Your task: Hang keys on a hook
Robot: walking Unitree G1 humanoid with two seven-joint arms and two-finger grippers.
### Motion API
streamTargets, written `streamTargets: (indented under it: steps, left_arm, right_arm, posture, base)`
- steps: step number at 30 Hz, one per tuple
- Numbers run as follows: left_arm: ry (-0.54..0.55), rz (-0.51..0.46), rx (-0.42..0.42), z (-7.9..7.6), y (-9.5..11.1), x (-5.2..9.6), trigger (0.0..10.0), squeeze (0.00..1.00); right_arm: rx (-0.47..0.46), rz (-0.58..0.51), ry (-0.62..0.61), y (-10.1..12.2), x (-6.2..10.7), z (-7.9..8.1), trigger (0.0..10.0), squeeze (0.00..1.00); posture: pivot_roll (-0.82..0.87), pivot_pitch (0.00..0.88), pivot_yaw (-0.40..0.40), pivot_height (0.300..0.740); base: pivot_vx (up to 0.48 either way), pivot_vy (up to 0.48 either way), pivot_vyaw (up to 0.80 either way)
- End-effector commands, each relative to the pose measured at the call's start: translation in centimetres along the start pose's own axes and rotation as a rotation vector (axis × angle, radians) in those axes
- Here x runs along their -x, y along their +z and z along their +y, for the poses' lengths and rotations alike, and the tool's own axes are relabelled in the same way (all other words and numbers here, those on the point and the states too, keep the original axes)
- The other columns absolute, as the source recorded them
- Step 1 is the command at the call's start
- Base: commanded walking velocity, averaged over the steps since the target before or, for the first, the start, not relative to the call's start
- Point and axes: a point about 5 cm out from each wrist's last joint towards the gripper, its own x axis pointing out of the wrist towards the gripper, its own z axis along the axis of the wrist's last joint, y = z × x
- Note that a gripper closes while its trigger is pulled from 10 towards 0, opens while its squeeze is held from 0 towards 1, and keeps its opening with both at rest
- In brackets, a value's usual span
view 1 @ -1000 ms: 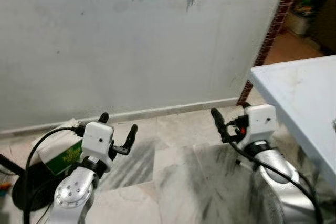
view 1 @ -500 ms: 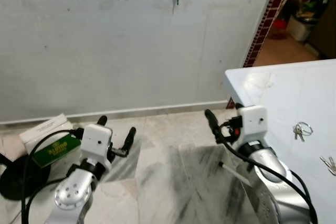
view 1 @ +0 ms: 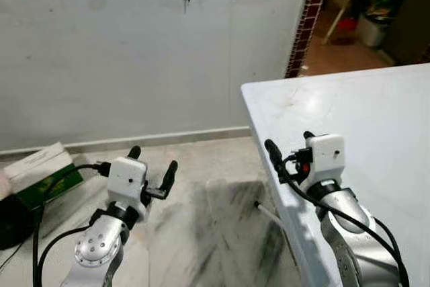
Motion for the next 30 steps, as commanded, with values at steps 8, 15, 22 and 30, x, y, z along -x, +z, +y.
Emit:
streamTargets:
  steps: [8,15,22,30]
  left_arm:
    - [0.016,0.0,-0.004,0.3,0.02,-0.12,10.0,0.0]
    - [0.021,0.003,0.002,0.23,-0.08,0.02,10.0,0.0]
    - [0.04,0.016,0.02,0.17,-0.33,0.03,10.0,0.0]
    - [0.028,0.017,0.003,-0.02,-0.35,0.05,10.0,0.0]
  right_arm:
    - [0.005,-0.024,0.008,0.63,-0.29,0.12,10.0,0.0]
    - [0.009,-0.025,0.015,0.79,-0.2,0.1,10.0,0.0]
    - [0.013,-0.019,0.018,0.73,-0.15,0.04,10.0,0.0]
    - [0.003,-0.005,0.005,0.67,0.06,-0.07,10.0,0.0]
  posture:
    - [0.02,0.067,0.027,0.74]
    - [0.01,0.073,0.023,0.74]
    - [0.01,0.077,0.023,0.74]
    - [0.0,0.083,0.03,0.74]
  base:
    - [0.0,0.0,0.0]
    - [0.0,0.0,0.0]
    - [0.0,0.0,0.0]
    - [0.0,0.0,-0.07]
